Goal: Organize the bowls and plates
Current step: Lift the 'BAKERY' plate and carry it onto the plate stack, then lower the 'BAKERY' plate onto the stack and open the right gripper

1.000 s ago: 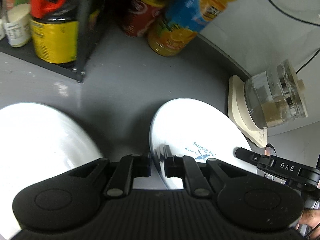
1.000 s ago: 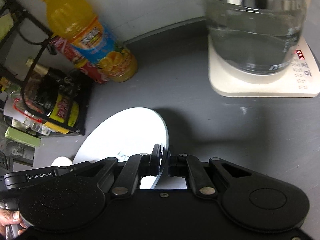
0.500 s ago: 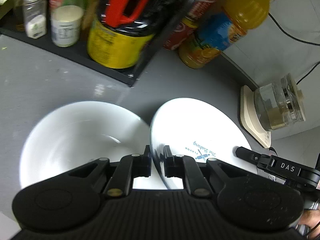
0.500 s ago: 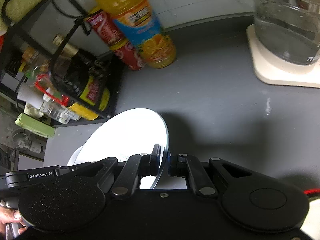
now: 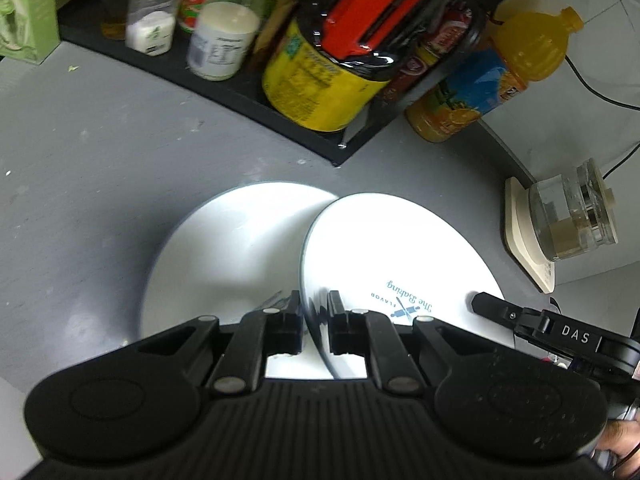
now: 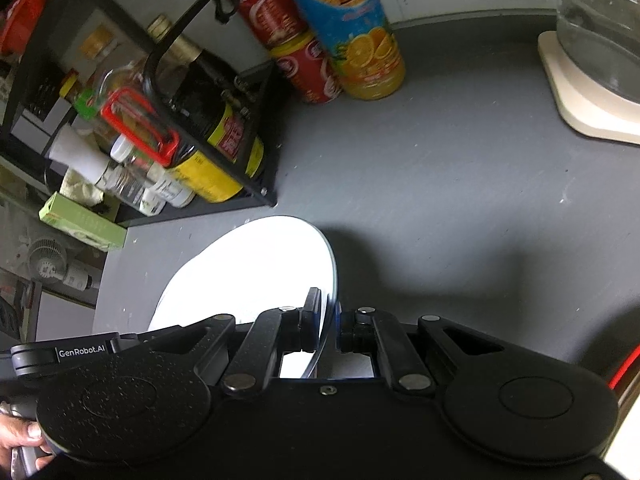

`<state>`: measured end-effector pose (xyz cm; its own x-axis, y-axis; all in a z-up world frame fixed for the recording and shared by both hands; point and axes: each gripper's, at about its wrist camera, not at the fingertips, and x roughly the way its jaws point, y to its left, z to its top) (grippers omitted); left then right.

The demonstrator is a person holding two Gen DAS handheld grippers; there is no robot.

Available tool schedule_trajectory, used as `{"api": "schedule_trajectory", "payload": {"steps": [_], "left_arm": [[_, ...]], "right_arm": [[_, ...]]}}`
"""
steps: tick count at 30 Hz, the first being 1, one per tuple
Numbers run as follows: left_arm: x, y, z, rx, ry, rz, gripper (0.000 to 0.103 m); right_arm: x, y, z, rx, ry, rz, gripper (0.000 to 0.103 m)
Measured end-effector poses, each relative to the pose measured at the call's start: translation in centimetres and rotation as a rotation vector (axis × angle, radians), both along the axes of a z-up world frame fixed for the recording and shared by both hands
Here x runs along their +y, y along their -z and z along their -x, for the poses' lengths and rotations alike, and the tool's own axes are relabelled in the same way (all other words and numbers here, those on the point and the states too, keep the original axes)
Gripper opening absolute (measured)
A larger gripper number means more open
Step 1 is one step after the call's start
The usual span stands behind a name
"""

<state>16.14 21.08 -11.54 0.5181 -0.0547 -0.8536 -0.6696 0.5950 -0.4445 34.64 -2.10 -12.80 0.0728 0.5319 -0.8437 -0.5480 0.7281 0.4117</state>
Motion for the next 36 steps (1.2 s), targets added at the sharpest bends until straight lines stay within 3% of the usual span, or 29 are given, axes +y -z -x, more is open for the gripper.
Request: {"api": "schedule_trajectory", "payload": {"steps": [23,30,36], "left_arm": [[1.0,4.0,3.4,0.056,-0.022,0.03,0.014],[1.2,4.2,2.8,0.08,-0.005,0.0,0.017],[0.5,3.7,2.3,0.125,0.047,-0.083,0.016]], "right_arm": [[2.1,1.2,5.4,-0.063,-0.035,0.069,0.006],[2.2,1.5,5.6,-0.07,-0.029,0.07,0.007],[2.6,1.7,6.2,-0.109,-0.044,0.093,0.009]]}}
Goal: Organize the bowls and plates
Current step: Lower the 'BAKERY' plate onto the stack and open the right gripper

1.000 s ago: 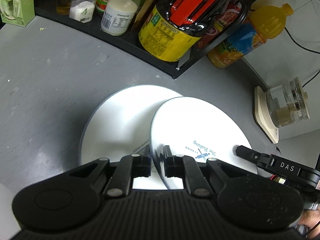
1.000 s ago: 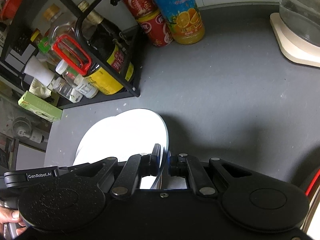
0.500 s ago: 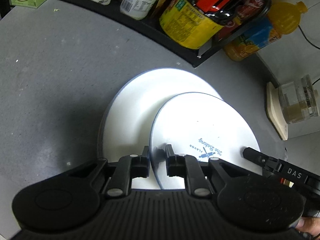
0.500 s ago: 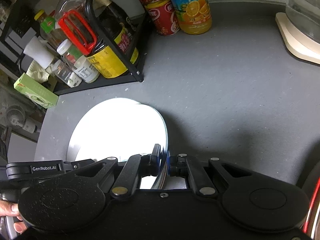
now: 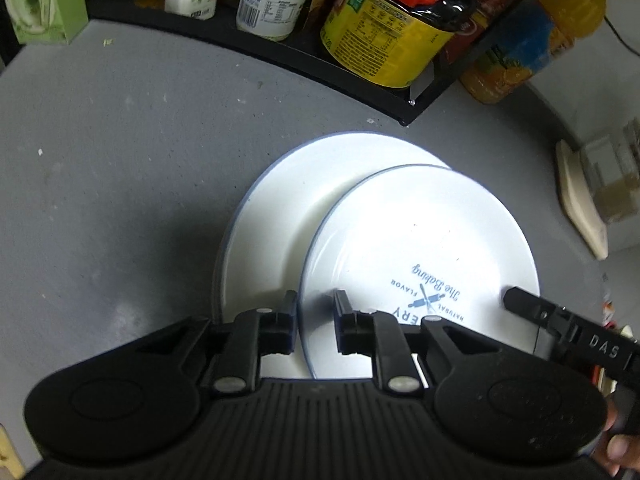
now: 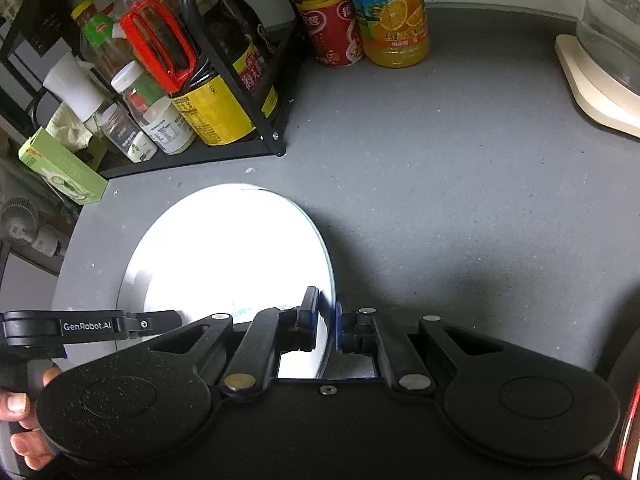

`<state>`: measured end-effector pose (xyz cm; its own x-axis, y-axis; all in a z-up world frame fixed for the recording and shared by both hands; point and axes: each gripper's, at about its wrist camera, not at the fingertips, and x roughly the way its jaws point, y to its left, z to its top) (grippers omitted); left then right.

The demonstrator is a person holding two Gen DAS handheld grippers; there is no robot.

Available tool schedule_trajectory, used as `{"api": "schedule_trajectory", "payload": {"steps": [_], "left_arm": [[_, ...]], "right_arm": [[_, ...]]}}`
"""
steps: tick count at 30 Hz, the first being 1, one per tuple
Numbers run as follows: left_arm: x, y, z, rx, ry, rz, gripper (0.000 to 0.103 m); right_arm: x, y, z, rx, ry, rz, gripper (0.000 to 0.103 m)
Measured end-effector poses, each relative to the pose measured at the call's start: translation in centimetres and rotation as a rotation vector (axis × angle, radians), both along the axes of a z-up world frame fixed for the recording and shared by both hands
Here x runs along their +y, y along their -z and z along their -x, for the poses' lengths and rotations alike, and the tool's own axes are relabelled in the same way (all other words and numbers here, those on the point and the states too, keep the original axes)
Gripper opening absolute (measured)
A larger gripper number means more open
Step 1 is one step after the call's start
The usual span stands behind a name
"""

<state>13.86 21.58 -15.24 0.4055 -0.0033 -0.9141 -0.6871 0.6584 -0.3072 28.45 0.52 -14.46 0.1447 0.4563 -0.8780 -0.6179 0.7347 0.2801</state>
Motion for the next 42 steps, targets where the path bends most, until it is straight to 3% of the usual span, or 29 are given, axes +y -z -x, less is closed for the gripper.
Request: {"api": "schedule_trajectory", "payload": {"steps": [4,6,9,15,20,25,42], "left_arm": [[0.2,-0.9,0.3,0.01,-0.007,-0.053,0.017],[0.4,-1.4,0.5,0.011,-0.01,-0.08,0.017],[1.0,-2.2,1.2,0.002,-0.02,-0.081,0.017],[1.8,-3.4,2.2,-0.031,-0.044,-0.073,0.024],[1.6,-4.2,3.0,-0.023,-0.061,-0.139,0.044],[1.7,-2.5,3.3,0.009,-0.062,-0.092,0.046],[2.4,-1.7,4.2,-0.016,-0.085,-0.088,0.05]], "right_arm": [[0.3,0.1,0.3,-0.007,-0.012,0.017,0.009],[0.5,0.3,0.4,-0.008,-0.014,0.035,0.017],[0.6,0.6,0.7,-0.016,-0.01,0.059,0.028],[0.6,0.7,0.9,-0.003,0.006,0.062,0.034],[0.2,0.7,1.1,0.004,0.026,0.07,0.041],[0.0,0.8,1.4,0.018,0.028,0.057,0.041],[-0.4,1.2,1.9,0.047,0.049,0.038,0.041]]}}
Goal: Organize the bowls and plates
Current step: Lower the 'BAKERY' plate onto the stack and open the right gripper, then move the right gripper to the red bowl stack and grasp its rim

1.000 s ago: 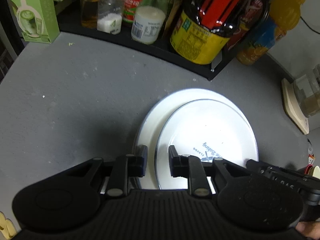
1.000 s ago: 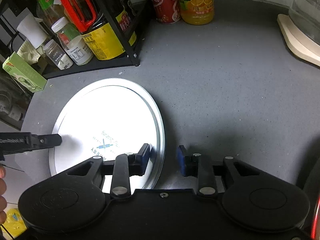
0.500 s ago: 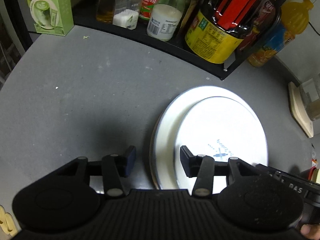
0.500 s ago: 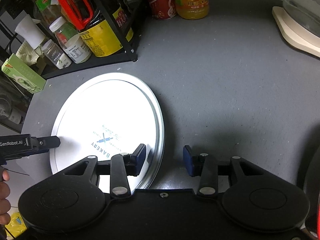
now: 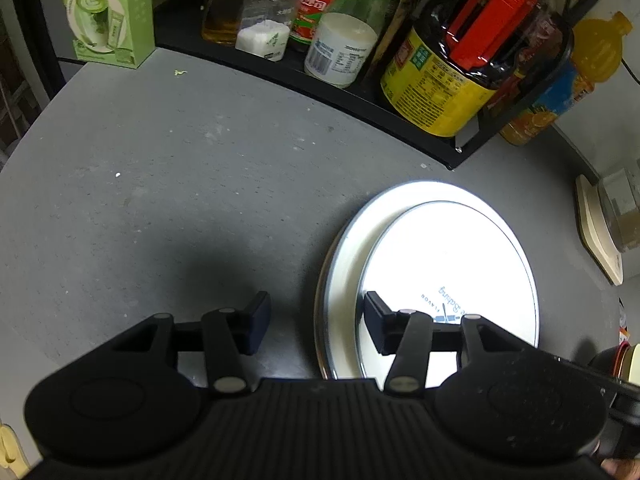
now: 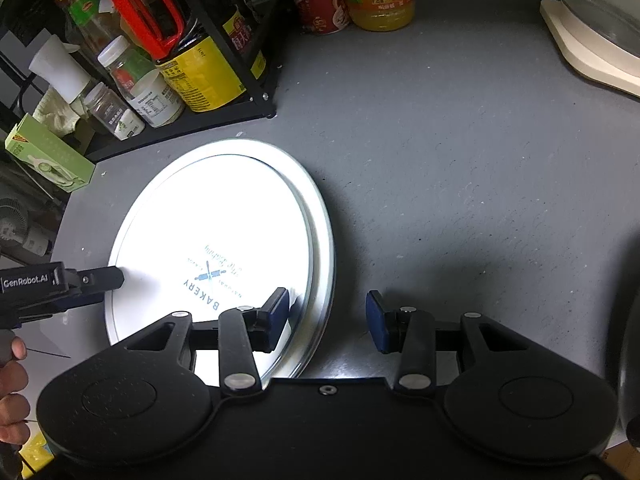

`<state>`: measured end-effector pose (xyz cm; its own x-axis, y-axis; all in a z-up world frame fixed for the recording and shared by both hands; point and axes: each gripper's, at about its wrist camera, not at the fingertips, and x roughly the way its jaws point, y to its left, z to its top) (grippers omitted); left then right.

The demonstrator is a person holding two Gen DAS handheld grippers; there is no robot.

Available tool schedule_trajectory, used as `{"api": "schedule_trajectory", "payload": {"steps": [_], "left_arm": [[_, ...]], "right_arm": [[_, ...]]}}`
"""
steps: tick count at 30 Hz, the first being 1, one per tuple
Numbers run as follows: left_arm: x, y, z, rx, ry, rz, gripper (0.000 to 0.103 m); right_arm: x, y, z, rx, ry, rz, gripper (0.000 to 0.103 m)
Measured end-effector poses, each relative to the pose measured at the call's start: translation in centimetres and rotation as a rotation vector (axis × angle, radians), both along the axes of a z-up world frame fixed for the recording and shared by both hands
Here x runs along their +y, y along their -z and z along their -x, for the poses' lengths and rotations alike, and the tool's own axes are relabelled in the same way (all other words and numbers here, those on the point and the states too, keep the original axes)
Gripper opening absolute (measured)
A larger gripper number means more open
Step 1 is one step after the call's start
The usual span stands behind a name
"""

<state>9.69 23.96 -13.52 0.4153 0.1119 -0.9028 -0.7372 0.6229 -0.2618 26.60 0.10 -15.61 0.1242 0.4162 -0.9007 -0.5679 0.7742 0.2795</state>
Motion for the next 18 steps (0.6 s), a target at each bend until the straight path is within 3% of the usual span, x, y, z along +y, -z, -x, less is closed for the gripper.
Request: {"api": "schedule_trajectory", "payload": {"steps": [7,16,18], "left_arm": [[-0.4,-1.0,-0.2,0.035,0.003,-0.028,0.05],[-2.6,-4.3,-2.6,-0.006,0.075,-0.063,0.052],[-3.4,-4.9,-3.2,-0.019,0.102,-0.071,0.058]], "right_arm": [[-0.6,-2.2,0.2,-0.023,0.008,-0.045,0.047],[-4.1,-6.3,-0.1,-0.084,0.044,-0.116,0.069],[-5.2,-7.2,0.0,-0.098,0.05,-0.126,0.08]]}}
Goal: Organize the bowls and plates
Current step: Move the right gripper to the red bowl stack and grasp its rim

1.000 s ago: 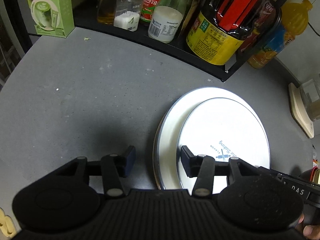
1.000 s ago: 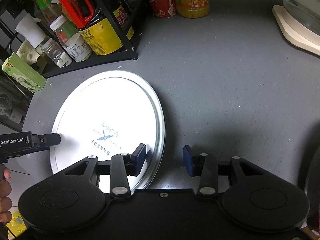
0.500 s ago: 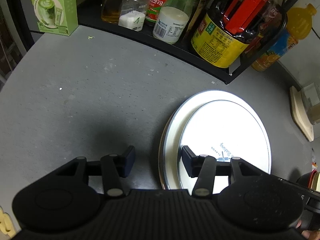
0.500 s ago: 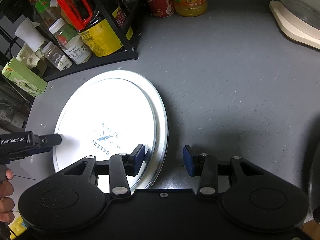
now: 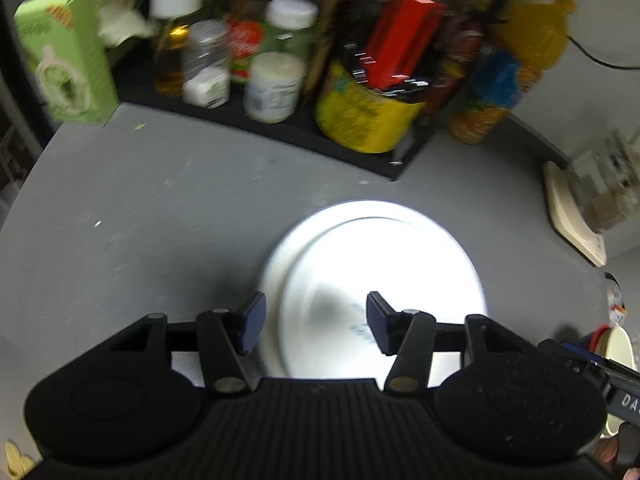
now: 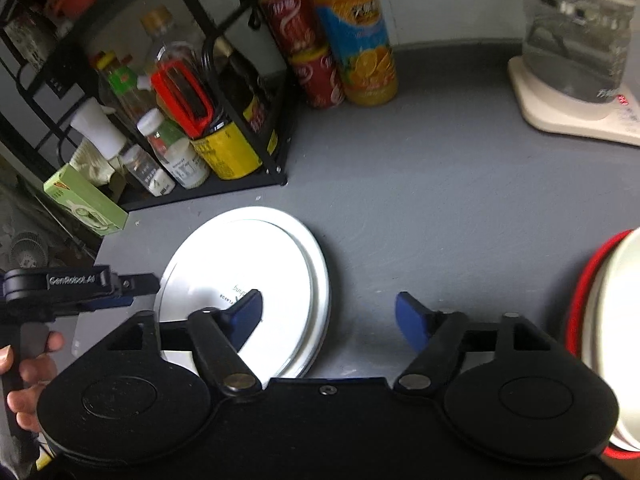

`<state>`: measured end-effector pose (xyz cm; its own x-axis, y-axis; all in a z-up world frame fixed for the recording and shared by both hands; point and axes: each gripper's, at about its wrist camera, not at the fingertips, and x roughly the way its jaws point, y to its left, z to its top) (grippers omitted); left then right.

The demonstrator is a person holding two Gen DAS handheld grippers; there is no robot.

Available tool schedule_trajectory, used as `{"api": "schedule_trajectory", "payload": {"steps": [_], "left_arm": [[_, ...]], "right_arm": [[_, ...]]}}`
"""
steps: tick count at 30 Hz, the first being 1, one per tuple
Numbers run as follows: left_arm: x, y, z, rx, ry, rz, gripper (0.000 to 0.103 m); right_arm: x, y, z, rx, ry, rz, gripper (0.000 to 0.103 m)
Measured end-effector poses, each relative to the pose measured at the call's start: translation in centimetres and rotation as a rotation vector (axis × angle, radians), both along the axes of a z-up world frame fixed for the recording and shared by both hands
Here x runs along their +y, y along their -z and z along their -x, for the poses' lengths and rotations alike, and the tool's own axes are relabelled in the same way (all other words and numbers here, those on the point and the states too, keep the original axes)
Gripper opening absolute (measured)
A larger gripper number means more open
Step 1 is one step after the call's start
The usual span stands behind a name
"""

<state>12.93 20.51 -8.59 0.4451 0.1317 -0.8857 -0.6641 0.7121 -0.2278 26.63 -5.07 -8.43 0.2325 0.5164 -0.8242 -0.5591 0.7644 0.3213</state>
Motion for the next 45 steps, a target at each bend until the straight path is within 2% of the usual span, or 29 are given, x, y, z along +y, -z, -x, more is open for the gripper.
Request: {"api": "schedule_trajectory", "payload": {"steps": [2,5,8,14,18,30,37,42,45], "left_arm": [[-1.1,-0.5,-0.7,-0.013,0.033,-0.019,0.067],[-3.0,-0.9,-2.2,-0.023,0.076,-0.035,0.073],[-5.2,-1.2,-4.0,-0.037,0.132,-0.025,0.074],[-10.3,-2.1,-7.7,-0.059,0.248,-0.011,0.076],[-14.0,-2.3,-10.2,-0.066,0.35,0.015,0.076],[-23.2,-2.4,-16.1,-0.084,0.526,0.055,0.076],[-26.3,0.1,-18.6,-0.026,0.543,0.088,0.076],[-26.9,2.7,-19.8,0.036,0.504,0.129,0.076],[-27.3,3.7,-19.9,0.058,0.485,0.121,0.076]], "right_arm": [[-1.2,-0.6,0.0,-0.01,0.016,-0.011,0.085],[-3.1,-1.5,-0.1,-0.021,0.045,-0.021,0.091],[-5.4,-2.5,-0.5,-0.047,0.088,-0.028,0.095],[-10.5,-3.5,-1.2,-0.081,0.194,-0.022,0.097],[-14.1,-3.4,-1.5,-0.079,0.278,-0.025,0.097],[-23.6,-2.7,-2.5,-0.085,0.486,0.011,0.099],[-27.0,0.7,-3.5,0.032,0.556,0.004,0.099],[-27.2,3.0,-4.4,0.095,0.518,0.0,0.098],[-27.1,4.5,-5.1,0.131,0.48,-0.018,0.097]]}}
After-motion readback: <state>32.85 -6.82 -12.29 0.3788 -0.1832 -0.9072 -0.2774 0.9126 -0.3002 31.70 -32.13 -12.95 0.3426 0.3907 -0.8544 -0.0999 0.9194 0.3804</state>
